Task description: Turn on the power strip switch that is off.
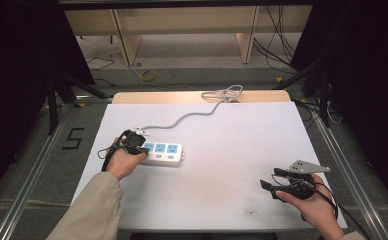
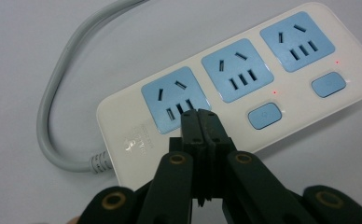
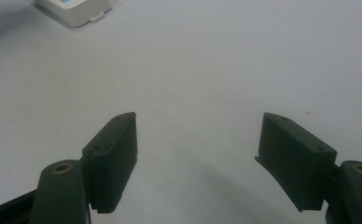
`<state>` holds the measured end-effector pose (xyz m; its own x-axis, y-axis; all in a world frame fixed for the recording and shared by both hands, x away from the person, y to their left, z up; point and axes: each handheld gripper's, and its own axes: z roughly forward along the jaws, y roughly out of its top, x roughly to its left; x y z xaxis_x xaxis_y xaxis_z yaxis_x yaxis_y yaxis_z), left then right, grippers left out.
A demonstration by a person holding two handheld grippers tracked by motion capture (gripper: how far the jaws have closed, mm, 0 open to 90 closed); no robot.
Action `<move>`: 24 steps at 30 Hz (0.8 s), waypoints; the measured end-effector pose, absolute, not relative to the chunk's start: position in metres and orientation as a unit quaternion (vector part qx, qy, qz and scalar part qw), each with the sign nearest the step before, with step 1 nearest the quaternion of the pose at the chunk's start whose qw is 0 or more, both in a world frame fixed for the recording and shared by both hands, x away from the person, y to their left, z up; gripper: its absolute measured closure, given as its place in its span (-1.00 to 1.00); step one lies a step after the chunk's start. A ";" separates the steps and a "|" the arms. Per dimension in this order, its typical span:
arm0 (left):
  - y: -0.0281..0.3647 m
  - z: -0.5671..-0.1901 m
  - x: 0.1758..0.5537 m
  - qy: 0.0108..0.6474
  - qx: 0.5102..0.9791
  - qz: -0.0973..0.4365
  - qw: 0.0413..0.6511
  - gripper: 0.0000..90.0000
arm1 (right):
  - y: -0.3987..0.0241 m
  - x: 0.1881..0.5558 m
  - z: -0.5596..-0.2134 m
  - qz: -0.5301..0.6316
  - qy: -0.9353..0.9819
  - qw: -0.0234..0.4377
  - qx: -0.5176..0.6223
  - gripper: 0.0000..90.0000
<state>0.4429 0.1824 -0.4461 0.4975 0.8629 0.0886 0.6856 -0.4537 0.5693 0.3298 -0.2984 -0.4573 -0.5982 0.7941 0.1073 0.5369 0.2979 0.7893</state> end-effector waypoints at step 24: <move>0.175 -0.446 0.443 0.459 0.839 0.194 0.218 1.00 | -0.298 0.329 -0.457 0.417 0.792 0.156 0.418 -0.36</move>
<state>0.4427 0.1754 -0.4463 0.5032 0.8551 0.1249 0.6863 -0.4833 0.5436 0.3294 -0.2980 -0.4571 -0.6013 0.7925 0.1019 0.5323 0.3022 0.7908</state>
